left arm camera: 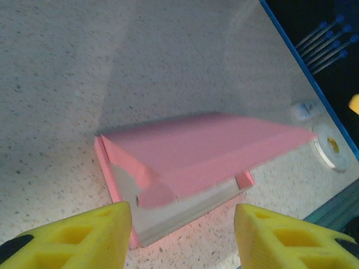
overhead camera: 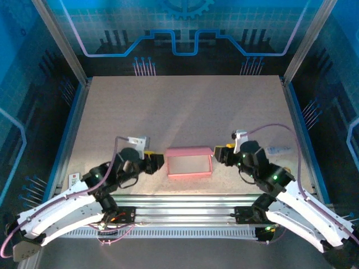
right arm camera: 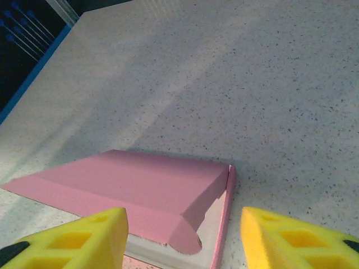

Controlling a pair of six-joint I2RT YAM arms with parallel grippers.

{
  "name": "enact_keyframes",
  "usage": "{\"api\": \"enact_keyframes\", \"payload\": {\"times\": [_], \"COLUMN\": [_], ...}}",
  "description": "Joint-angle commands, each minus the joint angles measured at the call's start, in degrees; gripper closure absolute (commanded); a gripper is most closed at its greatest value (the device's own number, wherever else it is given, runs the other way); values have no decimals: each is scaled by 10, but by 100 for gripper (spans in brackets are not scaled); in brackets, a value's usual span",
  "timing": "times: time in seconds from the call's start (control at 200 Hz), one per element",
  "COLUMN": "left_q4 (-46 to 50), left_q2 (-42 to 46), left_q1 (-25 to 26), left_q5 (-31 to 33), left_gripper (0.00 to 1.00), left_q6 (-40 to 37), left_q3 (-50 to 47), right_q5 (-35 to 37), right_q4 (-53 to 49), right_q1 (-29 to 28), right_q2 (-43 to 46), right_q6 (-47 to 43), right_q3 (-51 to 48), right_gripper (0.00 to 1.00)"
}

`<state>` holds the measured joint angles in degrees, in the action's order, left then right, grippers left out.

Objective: Fold the paper box

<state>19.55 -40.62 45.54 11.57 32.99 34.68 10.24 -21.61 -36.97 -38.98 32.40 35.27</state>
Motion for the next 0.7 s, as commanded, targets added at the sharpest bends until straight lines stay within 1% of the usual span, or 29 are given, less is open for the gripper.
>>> {"api": "enact_keyframes", "payload": {"times": [0.0,0.06,0.145,0.21,0.29,0.41,0.515,0.695], "left_q4": [27,18,18,18,5,-9,-23,-37], "left_q2": [-44,-80,-147,-198,-247,-292,-309,-326], "left_q1": [-59,-83,-115,-123,-123,-123,-123,-123], "left_q5": [-106,-140,-208,-252,-287,-302,-318,-337], "left_gripper": [47,45,44,43,43,43,43,43], "left_q6": [-28,-35,-37,-35,-34,-31,-26,-17], "left_q3": [52,79,129,161,178,173,153,117], "right_q5": [-157,-210,-288,-340,-388,-415,-441,-442], "right_q4": [-17,-12,-10,-4,19,44,50,36], "right_q1": [55,75,96,100,101,100,98,96], "right_q2": [-47,-85,-146,-189,-227,-262,-288,-311], "right_q6": [-30,-31,-20,-13,4,24,29,20], "right_q3": [51,77,115,137,146,137,123,95], "right_gripper": [42,41,40,38,37,36,36,36]}}
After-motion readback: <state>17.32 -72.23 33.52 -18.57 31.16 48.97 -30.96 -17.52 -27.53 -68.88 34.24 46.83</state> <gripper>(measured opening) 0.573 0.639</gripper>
